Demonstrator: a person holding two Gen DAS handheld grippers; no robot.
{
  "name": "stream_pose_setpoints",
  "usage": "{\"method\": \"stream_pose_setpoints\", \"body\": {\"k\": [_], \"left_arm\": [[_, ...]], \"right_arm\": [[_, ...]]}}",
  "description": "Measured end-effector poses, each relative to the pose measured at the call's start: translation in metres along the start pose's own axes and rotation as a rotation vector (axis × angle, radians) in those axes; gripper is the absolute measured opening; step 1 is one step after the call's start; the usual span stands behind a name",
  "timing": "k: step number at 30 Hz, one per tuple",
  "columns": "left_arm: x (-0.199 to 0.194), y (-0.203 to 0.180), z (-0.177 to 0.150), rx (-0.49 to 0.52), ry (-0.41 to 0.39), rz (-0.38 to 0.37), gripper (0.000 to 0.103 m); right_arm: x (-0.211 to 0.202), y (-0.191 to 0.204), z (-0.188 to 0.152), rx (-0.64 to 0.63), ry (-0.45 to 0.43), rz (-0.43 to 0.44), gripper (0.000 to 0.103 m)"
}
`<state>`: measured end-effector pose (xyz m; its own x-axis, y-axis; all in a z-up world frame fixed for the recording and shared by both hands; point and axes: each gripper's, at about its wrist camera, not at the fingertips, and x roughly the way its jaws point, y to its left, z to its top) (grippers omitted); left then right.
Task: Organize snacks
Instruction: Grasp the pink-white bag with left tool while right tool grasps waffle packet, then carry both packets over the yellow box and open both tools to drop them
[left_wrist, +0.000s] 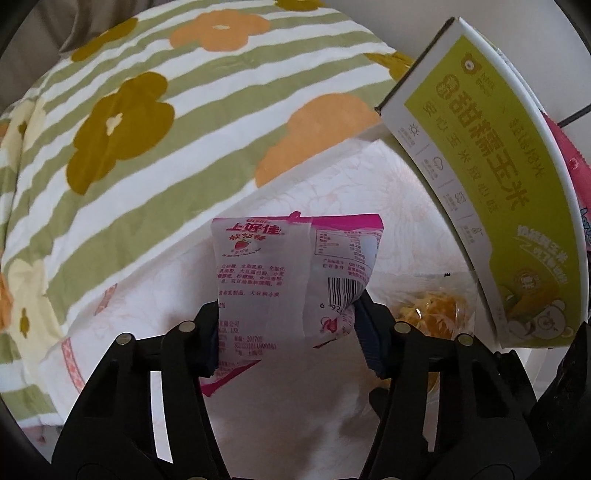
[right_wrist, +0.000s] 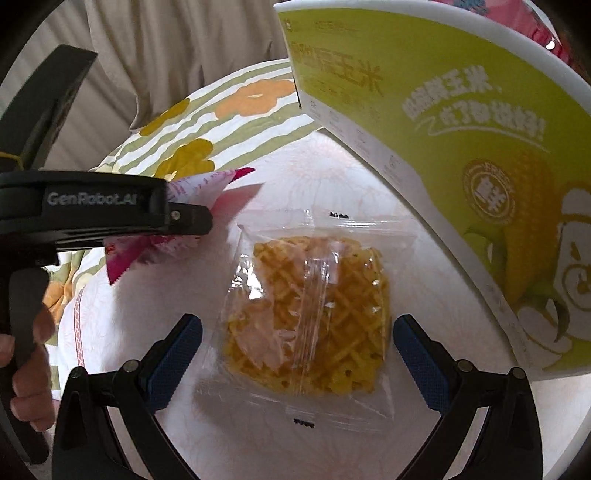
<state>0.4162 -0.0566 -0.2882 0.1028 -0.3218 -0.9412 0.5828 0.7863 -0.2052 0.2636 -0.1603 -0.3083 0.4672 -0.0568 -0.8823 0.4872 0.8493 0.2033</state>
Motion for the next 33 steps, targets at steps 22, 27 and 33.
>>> {"method": "stream_pose_setpoints", "body": {"k": [22, 27, 33], "left_arm": [[-0.051, 0.04, -0.052, -0.138, -0.081, 0.063, 0.054], [-0.096, 0.042, -0.061, -0.182, -0.164, 0.092, 0.054], [-0.158, 0.031, -0.06, -0.193, -0.238, 0.113, 0.054]], "right_arm": [[0.003, 0.027, 0.009, -0.23, -0.07, 0.0, 0.076], [-0.031, 0.039, 0.017, -0.276, -0.113, 0.062, 0.076], [-0.091, 0.05, 0.035, -0.332, -0.192, 0.141, 0.076]]}}
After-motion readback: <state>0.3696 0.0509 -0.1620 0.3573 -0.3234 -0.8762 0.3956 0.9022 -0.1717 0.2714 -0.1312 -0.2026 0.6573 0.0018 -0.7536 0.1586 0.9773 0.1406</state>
